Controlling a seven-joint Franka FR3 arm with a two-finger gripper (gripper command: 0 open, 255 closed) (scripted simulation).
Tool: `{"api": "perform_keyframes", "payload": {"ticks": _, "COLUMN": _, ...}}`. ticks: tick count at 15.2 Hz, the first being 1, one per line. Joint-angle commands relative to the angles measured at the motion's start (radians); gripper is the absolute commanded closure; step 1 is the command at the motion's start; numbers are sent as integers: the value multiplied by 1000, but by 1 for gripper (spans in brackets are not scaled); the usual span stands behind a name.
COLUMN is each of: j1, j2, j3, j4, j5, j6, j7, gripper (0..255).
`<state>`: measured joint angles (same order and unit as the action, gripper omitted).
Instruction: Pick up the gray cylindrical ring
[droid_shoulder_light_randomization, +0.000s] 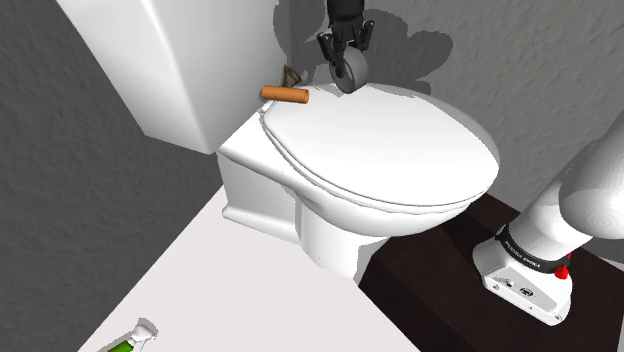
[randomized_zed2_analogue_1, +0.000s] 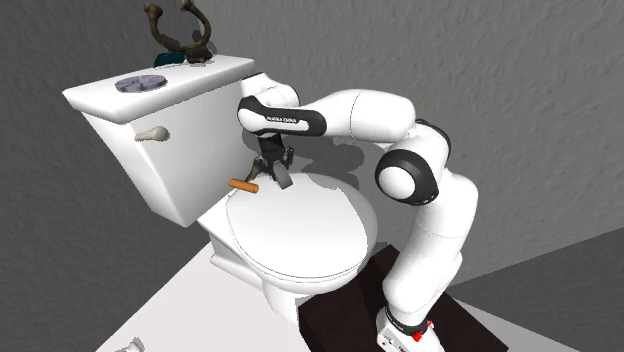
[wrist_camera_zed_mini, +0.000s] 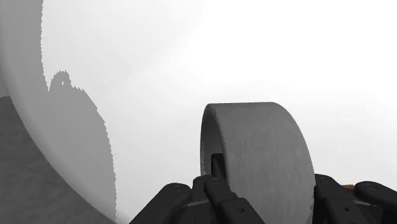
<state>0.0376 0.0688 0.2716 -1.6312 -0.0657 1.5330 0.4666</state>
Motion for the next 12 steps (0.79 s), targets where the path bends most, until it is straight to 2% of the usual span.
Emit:
{"api": "perform_keyframes", "payload": {"ticks": 1, "j1": 1, "j2": 7, "j3": 1, "j4": 34, "j5": -2, "j6": -27, "j7": 0, "gripper": 255}}
{"api": "perform_keyframes", "payload": {"ticks": 10, "j1": 7, "j2": 38, "j3": 4, "j4": 194, "j5": -10, "j6": -159, "j7": 0, "gripper": 255}}
{"api": "perform_keyframes", "payload": {"ticks": 12, "j1": 7, "j2": 39, "j3": 4, "j4": 197, "j5": -10, "j6": -161, "j7": 0, "gripper": 255}}
